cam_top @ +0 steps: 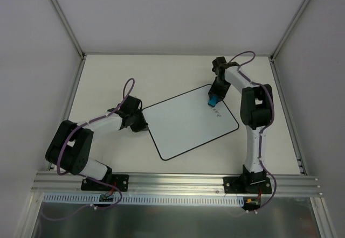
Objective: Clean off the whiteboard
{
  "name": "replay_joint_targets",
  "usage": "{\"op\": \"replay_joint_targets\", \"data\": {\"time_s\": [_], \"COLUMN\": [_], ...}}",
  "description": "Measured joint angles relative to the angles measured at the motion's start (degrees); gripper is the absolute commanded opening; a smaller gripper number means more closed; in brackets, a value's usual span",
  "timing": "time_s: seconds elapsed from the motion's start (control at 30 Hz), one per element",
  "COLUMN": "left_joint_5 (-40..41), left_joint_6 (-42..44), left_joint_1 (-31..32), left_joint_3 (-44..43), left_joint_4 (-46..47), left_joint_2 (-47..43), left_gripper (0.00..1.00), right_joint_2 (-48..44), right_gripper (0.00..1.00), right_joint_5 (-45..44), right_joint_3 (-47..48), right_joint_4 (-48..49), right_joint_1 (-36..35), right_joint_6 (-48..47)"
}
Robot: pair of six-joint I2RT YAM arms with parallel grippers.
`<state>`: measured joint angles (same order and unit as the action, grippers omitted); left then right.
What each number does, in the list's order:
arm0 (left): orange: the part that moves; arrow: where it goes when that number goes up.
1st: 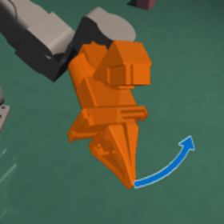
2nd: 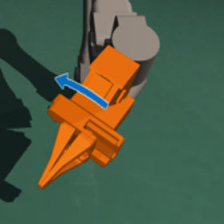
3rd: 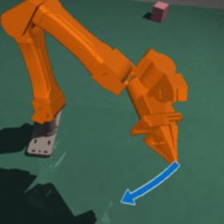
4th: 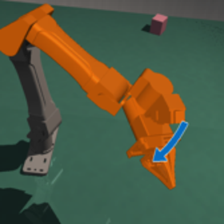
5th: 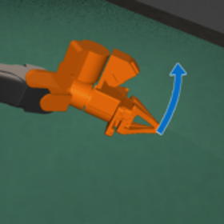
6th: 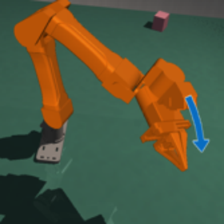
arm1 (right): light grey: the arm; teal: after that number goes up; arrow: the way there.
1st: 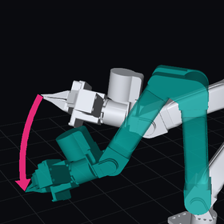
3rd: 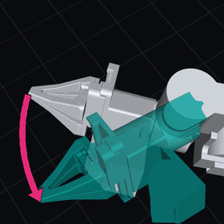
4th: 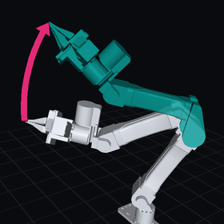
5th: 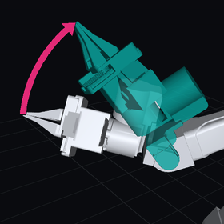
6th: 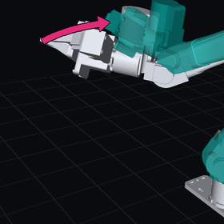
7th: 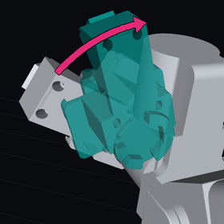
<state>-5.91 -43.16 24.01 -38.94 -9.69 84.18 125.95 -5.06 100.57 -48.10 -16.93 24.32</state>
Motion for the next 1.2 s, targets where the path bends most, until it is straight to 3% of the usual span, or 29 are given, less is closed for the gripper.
{"op": "replay_joint_targets", "data": {"time_s": [0.13,0.47,0.6,0.8,0.97,1.2], "left_joint_5": [-0.07,-0.11,-0.17,-0.20,-0.24,-0.31], "left_joint_6": [-0.33,-1.05,-1.36,-2.51,-2.97,-2.95], "left_joint_1": [0.02,0.02,0.02,0.02,0.07,0.07], "left_joint_3": [0.28,0.92,0.92,0.92,0.90,0.61], "left_joint_4": [0.07,-0.24,-0.44,-0.68,-0.83,-1.33], "left_joint_2": [-0.22,-1.03,-1.03,-1.07,-1.09,-1.09], "left_gripper": [0.00,0.00,0.00,0.00,0.00,0.00], "right_joint_2": [0.07,5.88,5.81,-3.54,-12.81,-15.08], "right_gripper": [0.00,0.01,0.00,0.00,0.00,0.00], "right_joint_5": [-0.94,0.37,0.61,0.44,-1.92,-2.62], "right_joint_3": [0.59,10.08,9.73,-5.62,-19.30,-22.95], "right_joint_4": [-0.37,-2.36,-1.25,4.63,4.09,5.14], "right_joint_1": [3.10,0.00,-0.57,0.68,3.17,1.70], "right_joint_6": [-0.42,-0.33,1.01,3.96,5.79,6.12]}}
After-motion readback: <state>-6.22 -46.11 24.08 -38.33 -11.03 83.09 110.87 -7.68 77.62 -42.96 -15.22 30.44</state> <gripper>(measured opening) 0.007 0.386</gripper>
